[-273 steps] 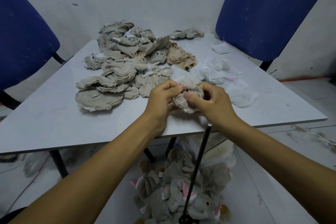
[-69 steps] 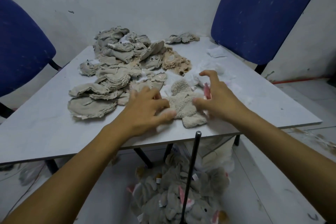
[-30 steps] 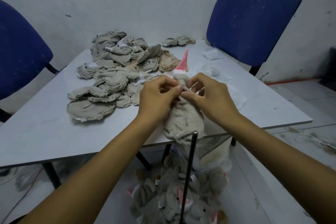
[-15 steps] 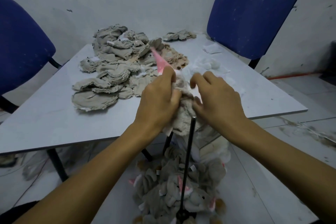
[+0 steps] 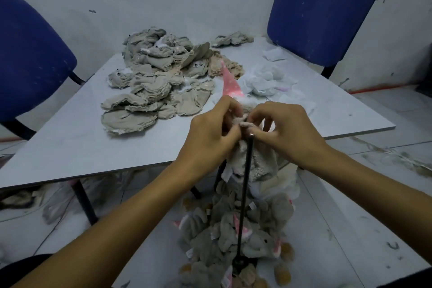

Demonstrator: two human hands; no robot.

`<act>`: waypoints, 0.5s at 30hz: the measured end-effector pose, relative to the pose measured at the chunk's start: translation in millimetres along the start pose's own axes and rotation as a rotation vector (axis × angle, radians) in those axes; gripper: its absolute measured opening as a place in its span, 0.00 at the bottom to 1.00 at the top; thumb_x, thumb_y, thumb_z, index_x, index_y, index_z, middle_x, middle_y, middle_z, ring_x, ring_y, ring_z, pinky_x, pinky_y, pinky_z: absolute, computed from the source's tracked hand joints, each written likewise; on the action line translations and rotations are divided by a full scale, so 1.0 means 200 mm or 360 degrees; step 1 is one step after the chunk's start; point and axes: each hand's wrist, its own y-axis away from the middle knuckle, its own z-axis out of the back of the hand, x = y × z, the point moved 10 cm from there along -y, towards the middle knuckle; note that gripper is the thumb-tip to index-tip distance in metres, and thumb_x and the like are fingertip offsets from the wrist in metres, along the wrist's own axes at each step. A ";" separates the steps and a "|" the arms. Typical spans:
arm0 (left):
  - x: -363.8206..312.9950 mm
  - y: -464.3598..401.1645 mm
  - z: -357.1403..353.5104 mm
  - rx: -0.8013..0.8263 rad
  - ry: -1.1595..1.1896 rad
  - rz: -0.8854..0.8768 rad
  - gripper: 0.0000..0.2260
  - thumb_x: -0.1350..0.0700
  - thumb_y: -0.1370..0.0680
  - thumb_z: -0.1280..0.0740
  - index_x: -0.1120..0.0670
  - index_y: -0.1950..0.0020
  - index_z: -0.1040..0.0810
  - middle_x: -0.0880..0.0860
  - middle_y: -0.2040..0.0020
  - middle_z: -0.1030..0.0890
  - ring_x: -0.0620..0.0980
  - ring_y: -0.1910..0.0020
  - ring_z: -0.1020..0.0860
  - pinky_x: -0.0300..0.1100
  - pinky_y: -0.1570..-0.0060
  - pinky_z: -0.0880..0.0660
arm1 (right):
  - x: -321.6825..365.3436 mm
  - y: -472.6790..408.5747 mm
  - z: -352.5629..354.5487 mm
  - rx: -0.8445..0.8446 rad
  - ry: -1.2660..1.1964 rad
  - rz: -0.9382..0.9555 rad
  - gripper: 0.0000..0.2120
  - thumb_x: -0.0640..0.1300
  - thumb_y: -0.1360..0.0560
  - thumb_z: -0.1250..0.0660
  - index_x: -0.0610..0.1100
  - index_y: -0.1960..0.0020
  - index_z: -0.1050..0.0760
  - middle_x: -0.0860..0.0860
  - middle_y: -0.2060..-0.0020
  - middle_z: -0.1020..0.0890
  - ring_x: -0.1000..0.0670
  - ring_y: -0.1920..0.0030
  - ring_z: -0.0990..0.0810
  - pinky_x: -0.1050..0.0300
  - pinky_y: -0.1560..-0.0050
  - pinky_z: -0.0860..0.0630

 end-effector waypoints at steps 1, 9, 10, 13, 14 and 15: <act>-0.02 0.01 0.01 -0.0054 -0.0080 -0.0041 0.09 0.64 0.25 0.31 0.52 0.51 0.26 0.46 0.67 0.28 0.42 0.68 0.27 0.29 0.68 0.35 | 0.02 0.01 0.04 -0.0119 0.0025 0.0049 0.04 0.42 0.28 0.25 0.45 0.54 0.19 0.51 0.60 0.18 0.51 0.62 0.22 0.46 0.58 0.23; -0.20 0.20 0.07 -0.0477 -0.0102 -0.0595 0.09 0.66 0.25 0.32 0.55 0.50 0.29 0.52 0.58 0.22 0.46 0.60 0.23 0.39 0.59 0.23 | 0.36 0.23 0.28 -0.0679 0.0312 0.0907 0.06 0.39 0.23 0.28 0.36 0.53 0.16 0.42 0.59 0.17 0.43 0.61 0.21 0.50 0.62 0.26; -0.19 0.24 0.05 -0.0440 -0.0112 -0.0624 0.08 0.65 0.25 0.33 0.55 0.50 0.29 0.54 0.58 0.21 0.48 0.59 0.23 0.41 0.61 0.23 | 0.39 0.24 0.25 -0.0628 0.0341 0.0989 0.06 0.39 0.23 0.27 0.36 0.53 0.15 0.42 0.59 0.17 0.42 0.61 0.22 0.50 0.63 0.27; -0.14 0.34 -0.03 -0.0219 -0.0229 -0.0684 0.04 0.63 0.24 0.35 0.58 0.51 0.28 0.59 0.63 0.21 0.51 0.64 0.25 0.46 0.65 0.28 | 0.41 0.29 0.13 -0.0388 0.0394 0.1094 0.05 0.37 0.22 0.29 0.36 0.53 0.15 0.41 0.58 0.17 0.41 0.59 0.22 0.47 0.65 0.26; -0.14 0.36 -0.05 -0.0159 -0.0297 -0.0744 0.03 0.62 0.24 0.35 0.59 0.51 0.26 0.58 0.65 0.21 0.51 0.66 0.25 0.46 0.66 0.29 | 0.40 0.29 0.10 -0.0315 0.0399 0.1088 0.05 0.36 0.22 0.30 0.36 0.52 0.16 0.41 0.57 0.17 0.41 0.58 0.23 0.47 0.65 0.26; -0.16 0.37 -0.05 -0.0115 -0.0358 -0.0834 0.02 0.62 0.24 0.35 0.59 0.52 0.25 0.57 0.67 0.22 0.52 0.69 0.26 0.47 0.67 0.29 | 0.38 0.30 0.08 -0.0263 0.0406 0.1070 0.05 0.36 0.22 0.30 0.36 0.50 0.16 0.41 0.55 0.17 0.41 0.57 0.24 0.47 0.66 0.26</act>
